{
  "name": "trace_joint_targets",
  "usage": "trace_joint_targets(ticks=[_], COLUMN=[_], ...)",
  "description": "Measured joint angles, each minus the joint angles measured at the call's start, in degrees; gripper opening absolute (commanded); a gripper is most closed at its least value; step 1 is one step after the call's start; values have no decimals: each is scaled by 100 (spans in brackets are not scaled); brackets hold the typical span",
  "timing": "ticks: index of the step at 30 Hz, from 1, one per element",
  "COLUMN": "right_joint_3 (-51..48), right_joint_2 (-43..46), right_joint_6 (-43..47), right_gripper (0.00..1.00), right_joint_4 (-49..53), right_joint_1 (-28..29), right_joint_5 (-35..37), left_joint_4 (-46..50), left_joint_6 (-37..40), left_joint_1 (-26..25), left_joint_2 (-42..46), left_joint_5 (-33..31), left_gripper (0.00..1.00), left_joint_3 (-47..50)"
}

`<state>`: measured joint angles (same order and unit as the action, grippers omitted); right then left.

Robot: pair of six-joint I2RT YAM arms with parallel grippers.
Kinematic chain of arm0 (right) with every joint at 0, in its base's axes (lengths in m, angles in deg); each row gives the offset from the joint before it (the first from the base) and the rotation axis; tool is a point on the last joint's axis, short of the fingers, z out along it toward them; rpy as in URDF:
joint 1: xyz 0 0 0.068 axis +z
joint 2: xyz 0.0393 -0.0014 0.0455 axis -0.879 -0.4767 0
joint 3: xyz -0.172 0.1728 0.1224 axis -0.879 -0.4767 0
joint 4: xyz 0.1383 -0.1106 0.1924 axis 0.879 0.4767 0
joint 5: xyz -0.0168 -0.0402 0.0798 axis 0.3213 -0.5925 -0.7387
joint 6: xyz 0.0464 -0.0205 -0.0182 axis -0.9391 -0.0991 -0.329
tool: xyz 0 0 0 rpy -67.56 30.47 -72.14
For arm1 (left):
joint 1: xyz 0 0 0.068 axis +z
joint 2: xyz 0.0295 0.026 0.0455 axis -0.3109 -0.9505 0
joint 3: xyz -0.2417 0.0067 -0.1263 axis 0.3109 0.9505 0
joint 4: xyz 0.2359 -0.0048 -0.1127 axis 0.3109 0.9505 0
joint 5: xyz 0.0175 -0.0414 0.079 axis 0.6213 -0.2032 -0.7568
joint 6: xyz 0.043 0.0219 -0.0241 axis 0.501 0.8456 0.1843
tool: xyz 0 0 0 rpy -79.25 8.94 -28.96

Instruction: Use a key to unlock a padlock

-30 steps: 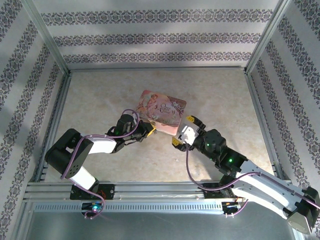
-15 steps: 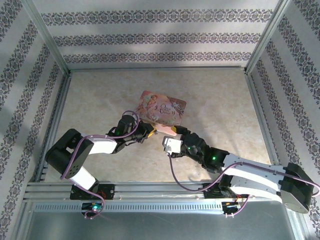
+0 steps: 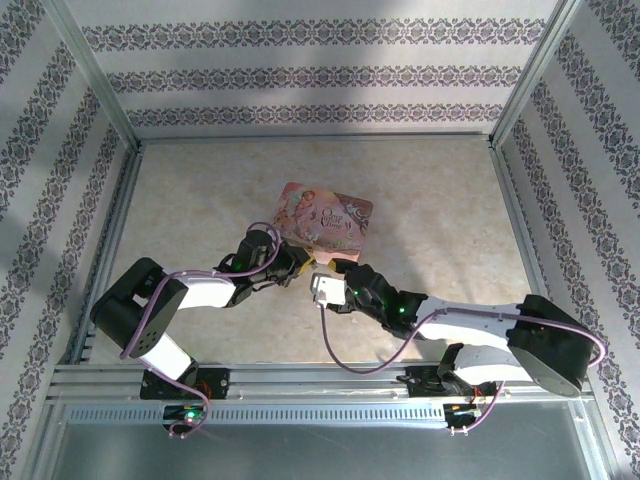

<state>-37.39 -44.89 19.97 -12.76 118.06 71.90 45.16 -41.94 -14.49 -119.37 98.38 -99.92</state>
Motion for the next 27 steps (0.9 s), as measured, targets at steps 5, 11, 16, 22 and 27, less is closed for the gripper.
trace_joint_targets(ticks=[5, 11, 16, 22, 27], right_joint_3=[122, 256, 337, 407, 422], right_joint_2=[-396, -675, -848, -1001, -1073], right_joint_6=[4, 2, 0, 7, 4], right_gripper=[58, 53, 48, 42, 37], right_joint_4=[-273, -437, -511, -555, -629], right_joint_1=[0, 0, 0, 0, 0], right_joint_5=[0, 0, 0, 2, 4], left_joint_4=[0, 4, 4, 11, 46], left_joint_6=[-4, -4, -4, -2, -2], left_joint_1=[-7, -9, -33, -46, -46], left_joint_2=[0, 0, 0, 0, 0], left_joint_5=[0, -7, -42, -63, -66], left_gripper=[0, 0, 0, 0, 0], left_joint_3=[0, 0, 0, -13, -13])
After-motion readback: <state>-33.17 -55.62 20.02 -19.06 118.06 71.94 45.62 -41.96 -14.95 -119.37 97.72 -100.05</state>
